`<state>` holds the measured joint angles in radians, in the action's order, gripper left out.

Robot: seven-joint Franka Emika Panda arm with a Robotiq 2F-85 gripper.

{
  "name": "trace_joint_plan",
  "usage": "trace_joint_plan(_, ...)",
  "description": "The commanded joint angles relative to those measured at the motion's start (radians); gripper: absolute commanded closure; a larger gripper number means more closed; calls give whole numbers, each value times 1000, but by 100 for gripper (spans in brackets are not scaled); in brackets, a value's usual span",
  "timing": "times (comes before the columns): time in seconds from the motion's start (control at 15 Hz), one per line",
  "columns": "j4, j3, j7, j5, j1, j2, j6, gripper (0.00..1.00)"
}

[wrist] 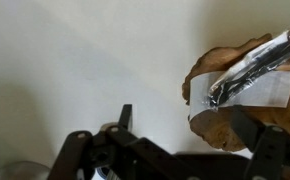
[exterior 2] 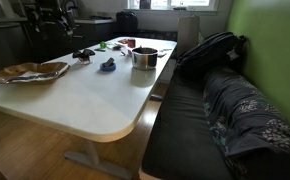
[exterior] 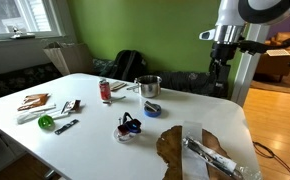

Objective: Put the silver object on the blue masking tape in the pot

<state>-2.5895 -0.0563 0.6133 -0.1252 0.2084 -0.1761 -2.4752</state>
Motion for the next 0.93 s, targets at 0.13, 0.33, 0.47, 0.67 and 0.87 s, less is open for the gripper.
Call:
trace_joint_plan(0.13,39,31,-45,14,-41,109,-249,0)
trace_joint_plan(0.33,149,39,-34,-29,-44,280,-526,0)
trace_joint_plan(0.47,192,31,-42,-37,-17,407,-708,0)
trace_joint_plan(0.67,286,38,-184,94,-30,596,-846,0)
trace_joint_plan(0.87,264,-2,-210,116,3,586,-842,0)
